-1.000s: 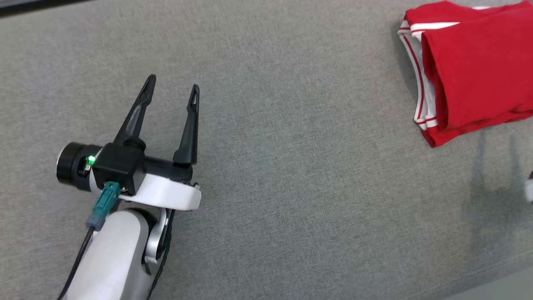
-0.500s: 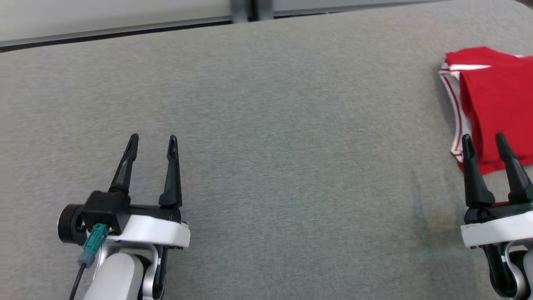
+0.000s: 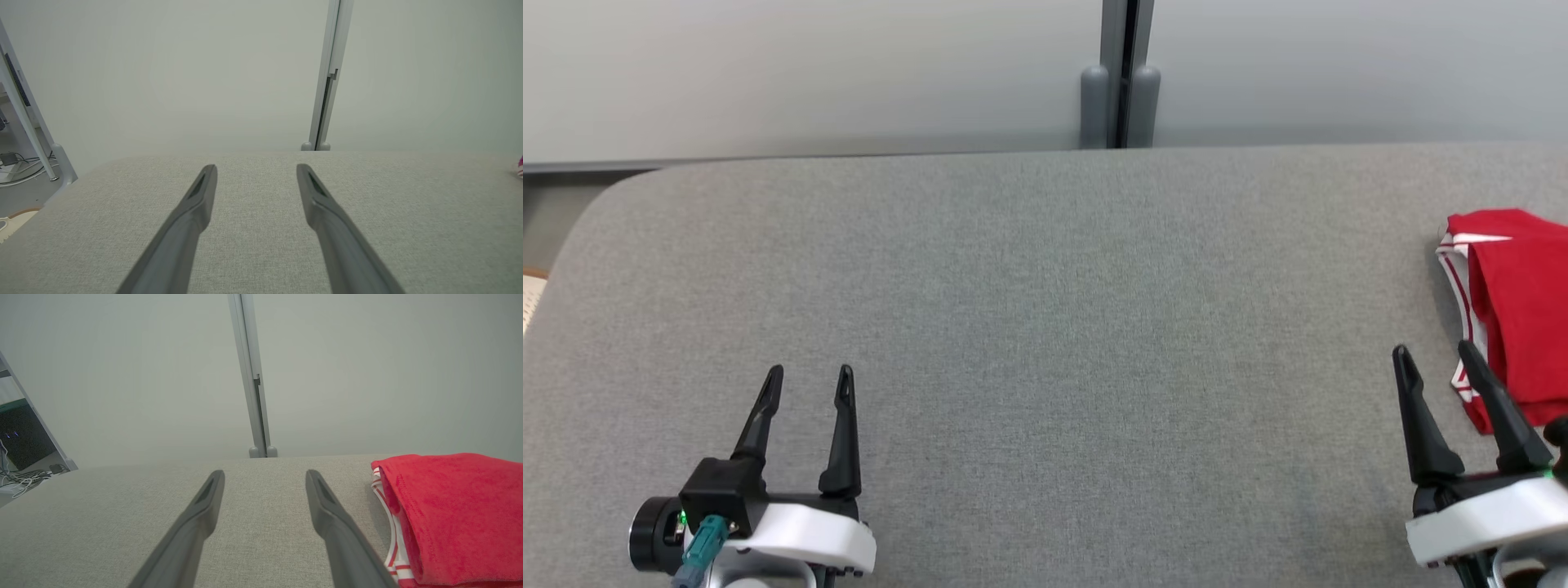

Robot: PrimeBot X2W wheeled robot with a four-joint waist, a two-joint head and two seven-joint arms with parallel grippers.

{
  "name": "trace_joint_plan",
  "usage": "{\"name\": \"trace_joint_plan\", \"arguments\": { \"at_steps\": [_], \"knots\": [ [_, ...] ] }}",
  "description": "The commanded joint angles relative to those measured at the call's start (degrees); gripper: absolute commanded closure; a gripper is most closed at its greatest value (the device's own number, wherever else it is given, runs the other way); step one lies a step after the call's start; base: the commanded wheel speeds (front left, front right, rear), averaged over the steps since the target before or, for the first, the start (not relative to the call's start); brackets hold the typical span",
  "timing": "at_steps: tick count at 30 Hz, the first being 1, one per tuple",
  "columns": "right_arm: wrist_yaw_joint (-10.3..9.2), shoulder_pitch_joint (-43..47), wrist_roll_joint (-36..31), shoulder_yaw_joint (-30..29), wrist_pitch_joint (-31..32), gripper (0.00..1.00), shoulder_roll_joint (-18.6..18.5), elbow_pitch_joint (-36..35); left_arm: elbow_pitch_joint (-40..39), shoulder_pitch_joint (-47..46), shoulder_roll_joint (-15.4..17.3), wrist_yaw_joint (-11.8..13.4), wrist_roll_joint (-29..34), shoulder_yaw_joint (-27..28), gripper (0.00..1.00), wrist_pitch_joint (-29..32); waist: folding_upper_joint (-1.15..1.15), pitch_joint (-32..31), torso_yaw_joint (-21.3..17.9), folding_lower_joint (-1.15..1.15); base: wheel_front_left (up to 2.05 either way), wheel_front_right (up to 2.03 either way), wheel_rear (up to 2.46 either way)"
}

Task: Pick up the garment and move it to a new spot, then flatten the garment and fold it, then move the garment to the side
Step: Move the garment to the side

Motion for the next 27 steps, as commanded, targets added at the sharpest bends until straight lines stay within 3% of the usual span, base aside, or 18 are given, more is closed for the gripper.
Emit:
{"name": "trace_joint_plan", "arguments": {
  "at_steps": [1,11,27],
  "knots": [
    [0.0,1.34,-0.43,-0.28,0.43,0.0,0.28,-0.56,0.07,0.84,0.4,-0.13,-0.16,0.04,0.0,0.07,-0.01,-2.18,0.87,0.0,0.0,0.0,0.0],
    [-0.01,7.65,-2.52,-1.94,3.62,0.0,2.05,-4.24,-0.86,5.58,2.13,-0.32,-1.08,-0.35,0.0,1.66,-0.01,-7.12,-0.7,0.0,0.0,0.0,0.0],
    [-0.01,9.24,-3.18,-2.88,5.18,0.0,2.88,-5.98,-2.37,6.64,3.23,0.37,-1.33,-1.16,0.0,3.26,-0.01,-8.06,-1.25,0.0,0.0,0.0,0.0]
  ]
}}
